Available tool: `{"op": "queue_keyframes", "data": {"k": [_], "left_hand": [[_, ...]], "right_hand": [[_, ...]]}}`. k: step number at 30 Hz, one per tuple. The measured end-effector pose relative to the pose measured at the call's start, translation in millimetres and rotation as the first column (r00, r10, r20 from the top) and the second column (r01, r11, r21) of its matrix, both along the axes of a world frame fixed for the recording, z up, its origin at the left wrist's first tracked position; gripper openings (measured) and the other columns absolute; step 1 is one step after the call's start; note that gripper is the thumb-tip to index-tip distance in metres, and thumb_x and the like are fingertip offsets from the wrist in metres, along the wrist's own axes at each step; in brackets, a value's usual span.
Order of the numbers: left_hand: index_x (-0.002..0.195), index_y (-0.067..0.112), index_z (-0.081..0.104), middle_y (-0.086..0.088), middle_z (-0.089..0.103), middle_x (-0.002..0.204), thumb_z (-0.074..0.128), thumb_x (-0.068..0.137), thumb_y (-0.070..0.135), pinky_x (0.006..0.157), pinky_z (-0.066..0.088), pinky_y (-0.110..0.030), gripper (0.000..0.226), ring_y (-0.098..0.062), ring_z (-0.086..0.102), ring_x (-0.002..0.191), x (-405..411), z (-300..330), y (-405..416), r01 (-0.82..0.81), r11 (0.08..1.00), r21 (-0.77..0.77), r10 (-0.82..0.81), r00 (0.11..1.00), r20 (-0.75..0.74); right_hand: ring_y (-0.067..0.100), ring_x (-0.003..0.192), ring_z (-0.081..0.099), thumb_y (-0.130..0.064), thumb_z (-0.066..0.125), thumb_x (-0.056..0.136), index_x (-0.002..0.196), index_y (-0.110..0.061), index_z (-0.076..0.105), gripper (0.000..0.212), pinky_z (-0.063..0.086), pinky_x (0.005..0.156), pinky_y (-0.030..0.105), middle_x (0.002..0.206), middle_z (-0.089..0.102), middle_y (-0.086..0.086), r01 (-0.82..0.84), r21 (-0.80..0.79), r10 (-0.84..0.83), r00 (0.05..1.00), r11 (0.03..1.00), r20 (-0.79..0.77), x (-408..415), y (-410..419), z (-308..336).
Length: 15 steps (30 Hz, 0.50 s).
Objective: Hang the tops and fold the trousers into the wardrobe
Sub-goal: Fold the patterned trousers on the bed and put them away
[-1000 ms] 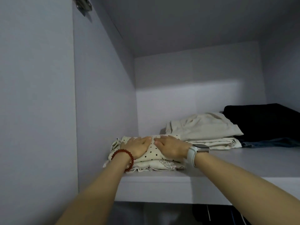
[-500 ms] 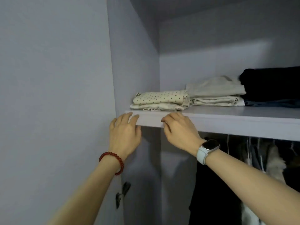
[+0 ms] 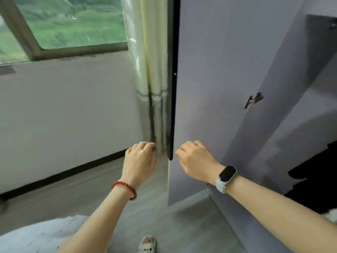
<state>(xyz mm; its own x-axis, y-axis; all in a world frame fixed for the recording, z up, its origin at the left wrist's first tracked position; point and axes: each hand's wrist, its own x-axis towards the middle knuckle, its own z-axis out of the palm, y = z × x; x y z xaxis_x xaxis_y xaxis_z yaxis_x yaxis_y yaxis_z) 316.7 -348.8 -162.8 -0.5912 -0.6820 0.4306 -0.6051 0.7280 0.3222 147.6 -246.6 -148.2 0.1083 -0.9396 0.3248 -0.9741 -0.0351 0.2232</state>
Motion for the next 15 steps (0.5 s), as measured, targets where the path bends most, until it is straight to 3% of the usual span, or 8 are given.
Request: {"op": "queue_keyframes", "data": {"k": [2,6,10,12,15], "left_hand": [[0.094,0.011,0.068,-0.004,0.068,0.087,0.057,0.071,0.014,0.068,0.05,-0.039,0.026,-0.029,0.065,0.074,54.9,-19.2,-15.6,-0.128,0.99,0.065,0.125,0.991,0.047],[0.097,0.01,0.069,-0.006,0.069,0.09,0.055,0.073,0.016,0.072,0.05,-0.04,0.028,-0.029,0.066,0.075,144.0,-35.9,-56.6,-0.344,0.926,0.158,0.338,0.939,0.064],[0.103,0.008,0.068,-0.008,0.069,0.095,0.05,0.078,0.019,0.077,0.048,-0.041,0.033,-0.03,0.065,0.083,224.1,-44.3,-116.3,-0.507,0.837,0.206,0.505,0.861,0.068],[0.109,0.008,0.066,-0.009,0.067,0.103,0.047,0.083,0.021,0.083,0.045,-0.041,0.035,-0.03,0.063,0.092,260.5,-46.0,-141.0,-0.572,0.791,0.218,0.573,0.817,0.069],[0.118,0.01,0.061,-0.008,0.063,0.116,0.052,0.091,0.017,0.091,0.04,-0.039,0.03,-0.028,0.057,0.107,316.4,-47.3,-170.6,-0.66,0.707,0.253,0.667,0.742,0.069]], "right_hand": [[0.018,0.058,0.055,-0.02,0.058,0.063,0.066,-0.02,0.061,0.003,0.046,0.056,0.026,0.063,0.056,-0.004,-0.144,0.073,0.145,0.989,0.987,-0.017,52.3,-34.0,-19.0],[0.017,0.056,0.053,-0.022,0.074,0.054,0.063,-0.02,0.059,0.017,0.043,0.054,0.024,0.061,0.055,-0.005,-0.353,0.18,0.359,0.933,0.918,-0.005,132.8,-110.4,-44.9],[0.016,0.053,0.052,-0.027,0.08,0.05,0.061,-0.022,0.06,0.023,0.041,0.052,0.022,0.059,0.054,-0.007,-0.442,0.241,0.457,0.889,0.864,-0.008,204.6,-198.5,-58.4],[0.016,0.053,0.052,-0.025,0.079,0.053,0.062,-0.021,0.061,0.02,0.039,0.052,0.022,0.059,0.054,-0.007,-0.476,0.232,0.482,0.875,0.848,0.032,238.5,-238.0,-59.1],[0.024,0.069,0.056,-0.018,0.061,0.079,0.08,-0.013,0.064,0.006,0.042,0.063,0.032,0.075,0.06,0.001,-0.515,0.305,0.493,0.856,0.801,0.152,289.2,-292.5,-59.0]]}}
